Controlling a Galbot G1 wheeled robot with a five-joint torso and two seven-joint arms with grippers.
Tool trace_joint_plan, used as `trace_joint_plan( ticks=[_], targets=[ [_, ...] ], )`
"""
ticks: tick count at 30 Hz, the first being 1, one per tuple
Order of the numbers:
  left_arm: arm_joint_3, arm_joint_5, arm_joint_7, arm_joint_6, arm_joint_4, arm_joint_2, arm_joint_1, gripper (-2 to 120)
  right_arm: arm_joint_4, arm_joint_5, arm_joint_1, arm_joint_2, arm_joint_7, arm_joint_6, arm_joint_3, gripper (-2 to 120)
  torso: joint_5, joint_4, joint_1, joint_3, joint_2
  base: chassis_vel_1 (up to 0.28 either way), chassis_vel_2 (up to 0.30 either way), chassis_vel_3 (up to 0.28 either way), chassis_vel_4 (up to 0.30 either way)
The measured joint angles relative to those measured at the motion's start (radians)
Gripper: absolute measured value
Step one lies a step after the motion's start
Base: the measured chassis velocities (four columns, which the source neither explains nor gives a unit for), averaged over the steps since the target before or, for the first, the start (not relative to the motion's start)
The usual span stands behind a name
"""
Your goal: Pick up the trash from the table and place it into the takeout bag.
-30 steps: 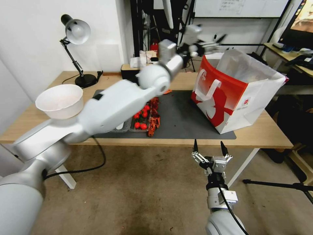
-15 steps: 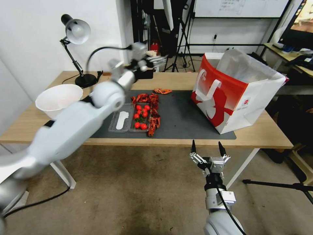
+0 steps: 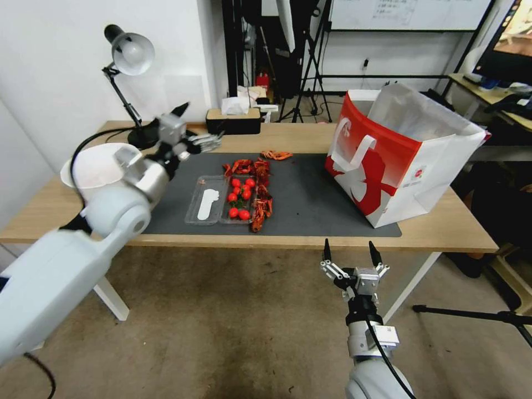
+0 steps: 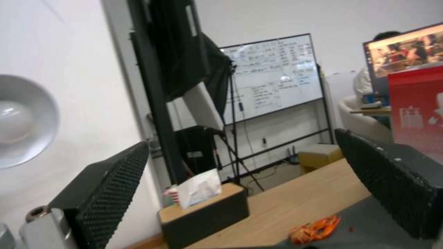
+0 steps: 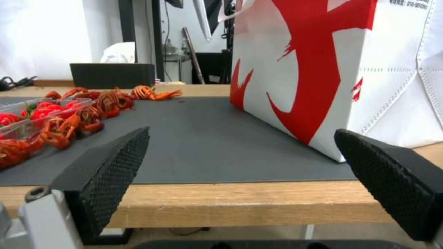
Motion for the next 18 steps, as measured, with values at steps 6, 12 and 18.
trace_joint_plan(
  ticks=[6, 12, 18],
  targets=[
    [-0.118, 0.026, -0.002, -0.032, -0.015, -0.014, 0.175, 100, -0.004, -0.001, 0.000, 0.000, 0.000, 0.004, -0.007, 100, -0.0002, 0.0001, 0.000, 0.000, 0.000, 0.000, 0.000, 0.000, 0.000],
    [-0.237, 0.063, -0.008, -0.060, -0.024, -0.078, 0.335, 100, -0.014, -0.008, 0.002, 0.002, 0.001, 0.009, -0.008, 100, -0.0003, 0.0001, 0.000, 0.000, 0.000, 0.000, 0.000, 0.000, 0.000],
    [-0.320, 0.099, -0.008, -0.080, -0.033, -0.149, 0.438, 100, -0.019, -0.009, 0.004, 0.004, 0.001, 0.011, -0.010, 100, -0.0001, 0.0001, 0.000, 0.000, 0.000, 0.000, 0.000, 0.000, 0.000]
  ],
)
